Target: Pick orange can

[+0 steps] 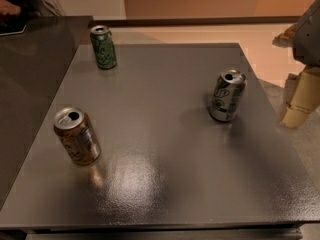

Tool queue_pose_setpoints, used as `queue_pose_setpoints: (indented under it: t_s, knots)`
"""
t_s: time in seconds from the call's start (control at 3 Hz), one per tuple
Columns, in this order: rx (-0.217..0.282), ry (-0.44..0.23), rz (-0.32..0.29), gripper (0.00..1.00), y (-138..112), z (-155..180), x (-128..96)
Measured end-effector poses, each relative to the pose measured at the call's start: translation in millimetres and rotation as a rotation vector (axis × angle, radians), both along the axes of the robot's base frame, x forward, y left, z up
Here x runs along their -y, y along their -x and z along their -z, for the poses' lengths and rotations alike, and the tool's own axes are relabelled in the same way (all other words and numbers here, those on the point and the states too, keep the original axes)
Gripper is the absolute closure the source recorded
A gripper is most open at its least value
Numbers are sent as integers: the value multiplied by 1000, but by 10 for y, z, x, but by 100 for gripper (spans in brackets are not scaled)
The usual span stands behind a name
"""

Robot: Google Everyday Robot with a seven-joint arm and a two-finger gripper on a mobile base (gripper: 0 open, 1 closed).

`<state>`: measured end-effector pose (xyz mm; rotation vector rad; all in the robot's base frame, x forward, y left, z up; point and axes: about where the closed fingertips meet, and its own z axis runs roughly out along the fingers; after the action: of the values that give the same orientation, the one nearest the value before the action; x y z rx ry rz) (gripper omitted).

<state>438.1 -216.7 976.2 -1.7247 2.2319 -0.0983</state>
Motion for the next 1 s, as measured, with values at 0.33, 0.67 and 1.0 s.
queue_pose_setpoints:
  t_s: [0.33,0.67,1.0]
  knots:
    - [0,0,0,0,0,0,0]
    - [-32,-50,-36,0,-9,-31,-56]
    - [-43,-120,-121,0,67,-106,-327]
